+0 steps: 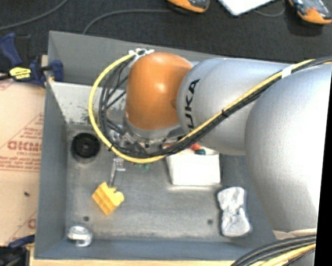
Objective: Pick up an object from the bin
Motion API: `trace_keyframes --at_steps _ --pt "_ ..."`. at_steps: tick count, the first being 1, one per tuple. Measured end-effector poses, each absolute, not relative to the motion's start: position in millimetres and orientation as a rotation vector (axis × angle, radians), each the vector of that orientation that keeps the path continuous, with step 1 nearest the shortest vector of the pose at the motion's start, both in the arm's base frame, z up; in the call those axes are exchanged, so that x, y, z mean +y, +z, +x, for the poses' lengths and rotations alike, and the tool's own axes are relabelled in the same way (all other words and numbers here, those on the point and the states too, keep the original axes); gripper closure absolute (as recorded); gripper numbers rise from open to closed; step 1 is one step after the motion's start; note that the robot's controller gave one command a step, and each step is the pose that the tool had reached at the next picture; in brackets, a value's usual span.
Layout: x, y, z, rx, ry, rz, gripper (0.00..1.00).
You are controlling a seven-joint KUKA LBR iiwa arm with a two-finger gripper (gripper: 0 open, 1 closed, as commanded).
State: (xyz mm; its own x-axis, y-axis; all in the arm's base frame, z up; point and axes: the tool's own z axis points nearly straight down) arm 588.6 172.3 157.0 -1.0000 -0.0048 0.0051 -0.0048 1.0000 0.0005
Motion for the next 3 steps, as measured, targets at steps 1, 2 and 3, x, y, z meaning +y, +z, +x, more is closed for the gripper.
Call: trace_keyframes --at_steps 1,2,3 --pt "100.1 105.9 623.6 -3.135 0.006 0.021 0.0" --pt "6.9 179.4 570.4 -3.139 0.012 0.101 0.0" --pt "-42.1 225.1 586.5 -3.148 0.019 0.128 0.0"
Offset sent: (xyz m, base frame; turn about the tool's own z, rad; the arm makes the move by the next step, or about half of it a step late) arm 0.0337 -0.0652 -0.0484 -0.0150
